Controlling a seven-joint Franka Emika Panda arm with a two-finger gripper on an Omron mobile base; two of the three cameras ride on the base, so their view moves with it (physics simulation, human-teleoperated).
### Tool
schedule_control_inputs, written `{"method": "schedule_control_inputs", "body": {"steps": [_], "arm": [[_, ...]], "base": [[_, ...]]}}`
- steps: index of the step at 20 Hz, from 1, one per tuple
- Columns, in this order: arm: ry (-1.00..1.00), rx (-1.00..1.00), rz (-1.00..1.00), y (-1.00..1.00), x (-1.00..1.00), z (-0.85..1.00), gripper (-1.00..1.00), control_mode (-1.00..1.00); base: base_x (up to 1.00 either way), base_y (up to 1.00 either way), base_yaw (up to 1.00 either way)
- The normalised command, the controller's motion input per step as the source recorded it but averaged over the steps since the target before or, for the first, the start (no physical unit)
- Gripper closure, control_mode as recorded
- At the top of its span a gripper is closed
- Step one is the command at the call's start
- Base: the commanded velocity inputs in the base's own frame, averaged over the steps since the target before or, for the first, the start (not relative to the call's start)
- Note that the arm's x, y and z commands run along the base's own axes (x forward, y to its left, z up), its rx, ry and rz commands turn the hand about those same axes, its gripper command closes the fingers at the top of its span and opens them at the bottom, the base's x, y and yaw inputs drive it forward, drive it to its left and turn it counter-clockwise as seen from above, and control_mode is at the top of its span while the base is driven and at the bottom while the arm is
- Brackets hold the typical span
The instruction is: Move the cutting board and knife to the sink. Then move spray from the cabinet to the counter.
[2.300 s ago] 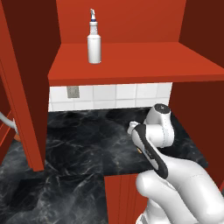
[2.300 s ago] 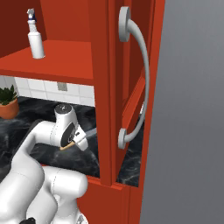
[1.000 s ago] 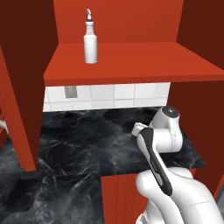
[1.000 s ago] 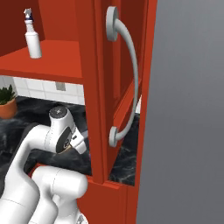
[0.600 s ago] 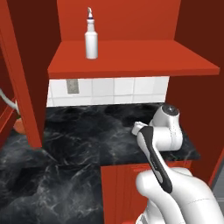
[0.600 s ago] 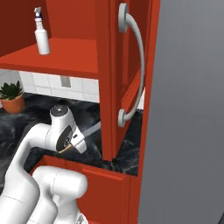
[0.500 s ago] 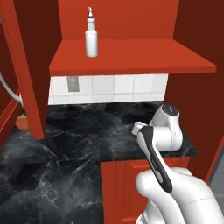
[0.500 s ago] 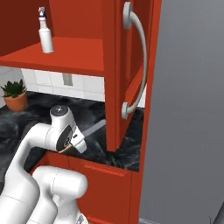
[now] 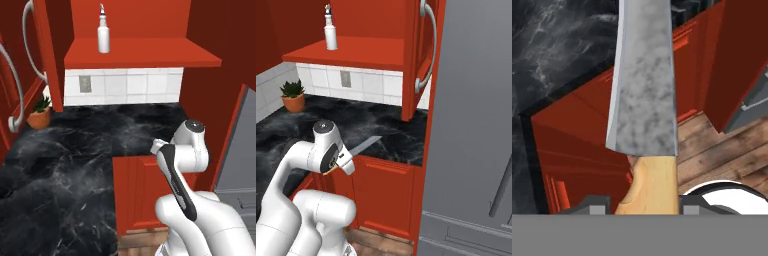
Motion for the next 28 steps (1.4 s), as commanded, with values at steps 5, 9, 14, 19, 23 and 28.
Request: {"method": "schedule_control_inputs", "body": {"steps": [5,9,14,19,23,28], "arm": [[0.0,0.0,0.0,0.0,0.0,0.0,1.0,1.0],[0.0,0.0,0.0,0.0,0.0,0.0,1.0,1.0],[0.0,0.0,0.0,0.0,0.0,0.0,1.0,1.0],[0.0,0.0,0.0,0.0,0.0,0.0,1.0,1.0],[0.0,0.0,0.0,0.0,0.0,0.0,1.0,1.0],[0.0,0.0,0.0,0.0,0.0,0.0,1.0,1.0]], "base": [[-0.68,-0.28,0.03],[-0.69,-0.31,0.36],[-0.62,-0.4,0.51],[-0.58,-0.3,0.62],[-0.45,-0.18,0.79],[-0.28,-0.09,0.95]]}}
